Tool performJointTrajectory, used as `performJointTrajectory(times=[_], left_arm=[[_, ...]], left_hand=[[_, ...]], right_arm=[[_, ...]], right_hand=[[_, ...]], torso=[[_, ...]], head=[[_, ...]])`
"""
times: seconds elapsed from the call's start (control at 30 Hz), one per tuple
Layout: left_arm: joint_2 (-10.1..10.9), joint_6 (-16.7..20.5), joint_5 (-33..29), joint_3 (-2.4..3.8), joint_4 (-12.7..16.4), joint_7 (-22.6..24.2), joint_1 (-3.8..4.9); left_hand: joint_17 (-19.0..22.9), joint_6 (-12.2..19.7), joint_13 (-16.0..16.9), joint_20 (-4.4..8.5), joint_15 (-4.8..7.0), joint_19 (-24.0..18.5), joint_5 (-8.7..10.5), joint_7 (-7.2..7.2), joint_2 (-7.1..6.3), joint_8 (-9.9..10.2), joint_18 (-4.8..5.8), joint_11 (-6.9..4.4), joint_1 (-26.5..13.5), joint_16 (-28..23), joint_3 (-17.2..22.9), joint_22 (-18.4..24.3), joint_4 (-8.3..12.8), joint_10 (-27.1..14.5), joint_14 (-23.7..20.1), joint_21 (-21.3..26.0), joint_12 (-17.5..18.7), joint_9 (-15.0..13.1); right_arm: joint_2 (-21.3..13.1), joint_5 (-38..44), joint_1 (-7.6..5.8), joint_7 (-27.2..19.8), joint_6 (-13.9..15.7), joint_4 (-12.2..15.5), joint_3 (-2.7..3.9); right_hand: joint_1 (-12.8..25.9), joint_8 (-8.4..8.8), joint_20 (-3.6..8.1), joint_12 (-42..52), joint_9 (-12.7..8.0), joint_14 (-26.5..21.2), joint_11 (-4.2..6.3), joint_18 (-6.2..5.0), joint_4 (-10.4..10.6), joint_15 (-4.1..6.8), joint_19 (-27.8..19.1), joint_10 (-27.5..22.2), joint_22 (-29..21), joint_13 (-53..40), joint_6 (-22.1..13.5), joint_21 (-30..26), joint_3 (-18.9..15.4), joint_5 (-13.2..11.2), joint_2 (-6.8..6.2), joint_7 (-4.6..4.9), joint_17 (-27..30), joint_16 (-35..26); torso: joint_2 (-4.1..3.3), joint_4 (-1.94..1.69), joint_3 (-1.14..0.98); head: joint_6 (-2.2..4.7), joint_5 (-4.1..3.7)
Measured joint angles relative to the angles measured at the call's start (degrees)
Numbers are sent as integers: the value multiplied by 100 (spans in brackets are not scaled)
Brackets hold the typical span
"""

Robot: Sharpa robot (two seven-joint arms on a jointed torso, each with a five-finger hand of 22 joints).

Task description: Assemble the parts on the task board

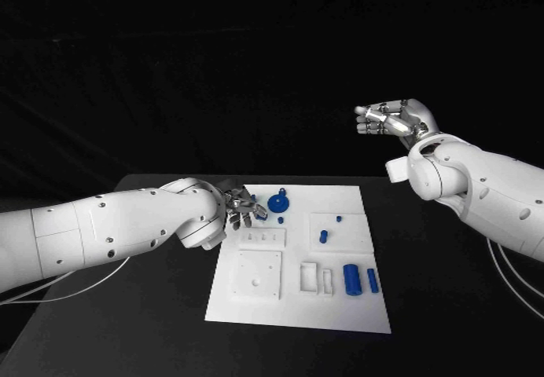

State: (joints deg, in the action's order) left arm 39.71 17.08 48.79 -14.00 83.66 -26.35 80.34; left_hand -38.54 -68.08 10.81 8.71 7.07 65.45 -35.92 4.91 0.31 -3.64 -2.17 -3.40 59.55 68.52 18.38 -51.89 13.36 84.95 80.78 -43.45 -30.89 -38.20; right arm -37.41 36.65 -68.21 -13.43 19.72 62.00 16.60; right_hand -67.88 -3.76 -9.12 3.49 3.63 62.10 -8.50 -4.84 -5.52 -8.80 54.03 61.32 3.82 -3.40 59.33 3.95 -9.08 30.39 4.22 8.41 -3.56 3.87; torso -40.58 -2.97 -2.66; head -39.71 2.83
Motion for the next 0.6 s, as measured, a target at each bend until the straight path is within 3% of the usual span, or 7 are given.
performJointTrajectory(times=[0.2,0.33,0.37,0.5,0.6], left_arm=[[-86,-15,84,0,-74,-67,-62],[-150,-44,107,1,-140,-85,-79],[-166,-58,110,2,-156,-89,-90],[-206,-115,111,3,-191,-99,-133],[-226,-163,108,3,-212,-102,-153]], left_hand=[[0,0,18,9,17,71,5,0,-18,15,4,0,20,46,18,-215,-4,0,24,165,-27,0],[-27,0,36,-1,15,123,27,0,-17,16,5,0,22,90,19,-318,-3,0,36,248,-51,0],[-32,0,39,8,20,131,28,0,-14,16,5,0,25,90,19,-331,-3,0,43,253,-66,0],[-50,0,66,8,26,132,115,0,-7,22,5,0,36,133,23,-423,0,0,54,331,-101,0],[-63,0,85,0,22,184,115,0,-6,8,6,0,41,144,23,-534,1,0,59,428,-101,0]], right_arm=[[21,239,-1,-12,0,36,-8],[50,327,-1,-9,0,39,-9],[70,357,-1,-4,-1,39,-11],[132,453,-1,11,-4,41,-20],[151,511,-1,22,-5,50,-26]], right_hand=[[-33,0,12,0,0,0,-20,1,63,0,-12,-20,0,0,0,0,63,0,-33,0,0,0],[-75,0,1,0,-4,-35,-31,1,41,7,-40,-31,0,0,-27,1,345,337,0,26,-1,0],[-15,0,1,0,-4,-42,-28,0,35,0,-40,-54,0,3,-41,1,556,357,-60,14,-1,0],[71,0,-30,0,-4,-55,-34,1,74,-13,-72,-75,1,5,-70,1,889,87,-146,28,-1,0],[99,0,-18,0,-4,-63,-41,0,133,-21,-85,-82,1,4,-99,1,990,63,-174,33,-1,0]], torso=[[-4,0,2],[-5,-7,0],[-5,-5,0],[-6,-2,0],[-8,-1,3]], head=[[-10,-13],[-32,-20],[-39,-23],[-59,-40],[-78,-52]])
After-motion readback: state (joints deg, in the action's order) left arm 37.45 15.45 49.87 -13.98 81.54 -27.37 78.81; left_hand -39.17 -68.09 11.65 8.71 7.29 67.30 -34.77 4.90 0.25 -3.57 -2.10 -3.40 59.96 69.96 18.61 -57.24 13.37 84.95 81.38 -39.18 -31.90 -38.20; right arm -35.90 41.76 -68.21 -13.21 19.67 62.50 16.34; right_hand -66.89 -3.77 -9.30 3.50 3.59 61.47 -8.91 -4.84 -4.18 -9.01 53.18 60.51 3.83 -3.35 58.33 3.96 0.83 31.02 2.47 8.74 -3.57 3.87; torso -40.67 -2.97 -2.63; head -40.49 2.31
